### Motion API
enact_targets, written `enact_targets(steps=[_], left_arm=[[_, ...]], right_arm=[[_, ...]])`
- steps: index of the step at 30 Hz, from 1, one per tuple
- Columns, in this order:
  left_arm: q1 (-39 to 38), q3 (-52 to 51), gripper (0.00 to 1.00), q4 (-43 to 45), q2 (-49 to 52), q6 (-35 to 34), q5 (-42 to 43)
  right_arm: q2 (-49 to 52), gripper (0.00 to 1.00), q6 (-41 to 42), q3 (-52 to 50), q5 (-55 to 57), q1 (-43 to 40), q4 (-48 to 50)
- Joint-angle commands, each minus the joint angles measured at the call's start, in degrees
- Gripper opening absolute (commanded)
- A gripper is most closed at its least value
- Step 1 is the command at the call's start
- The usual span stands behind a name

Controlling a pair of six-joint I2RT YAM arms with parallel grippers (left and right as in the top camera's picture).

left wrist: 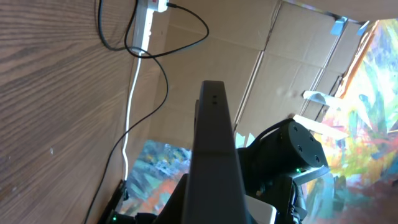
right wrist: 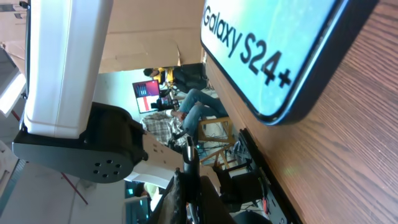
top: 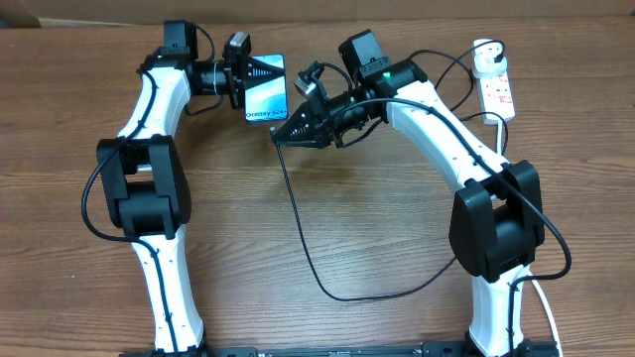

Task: Plug charger to phone and switch on socket
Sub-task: 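Lift the cable plug with the right gripper toward the phone's bottom port, then push the USB-C plug into the phone's bottom port with the right gripper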

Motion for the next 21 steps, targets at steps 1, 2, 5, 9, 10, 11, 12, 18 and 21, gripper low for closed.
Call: enact_targets(steps=[1,2,5,9,10,11,12,18,21], left_arm=[[0.11,1.60,0.04,1.25,-2.69,-4.52,2.67],[0.04,1.60,0.04,1.70,-2.69,-5.46,2.67],[0.04,1.60,0.04,2.34,-2.69,-6.82,2.67],[-0.04,1.60,0.04,2.73,-2.69,-6.82,2.67],[-0.11,1.60,0.04,2.73,-2.69,-6.82,2.67],[-0.17,1.60,0.04,2.73,-2.69,-6.80,2.67],[-0.22,1.60,0.04,2.73,-2.69,-6.82,2.67],[-0.39,1.60,0.04,3.54,-2.69,-6.78,2.64],[-0.48,1.60,0.04,3.85,-2.69,-6.78,2.64]], right_arm=[[-1.42,0.04,1.84,-1.36,0.11,0.24,1.29],[-1.42,0.04,2.58,-2.19,0.04,0.24,2.32],[-1.31,0.04,4.02,-3.67,-0.02,0.24,5.11],[-1.27,0.04,3.98,-3.85,-0.13,0.24,6.67],[-1.27,0.04,4.00,-3.85,-0.15,0.24,7.02],[-1.25,0.04,4.02,-3.85,-0.15,0.24,7.21],[-1.22,0.04,4.02,-3.85,-0.15,0.24,7.39],[-1.22,0.04,4.04,-3.85,-0.15,0.24,7.93],[-1.20,0.04,5.40,-3.85,-0.15,0.24,9.51]])
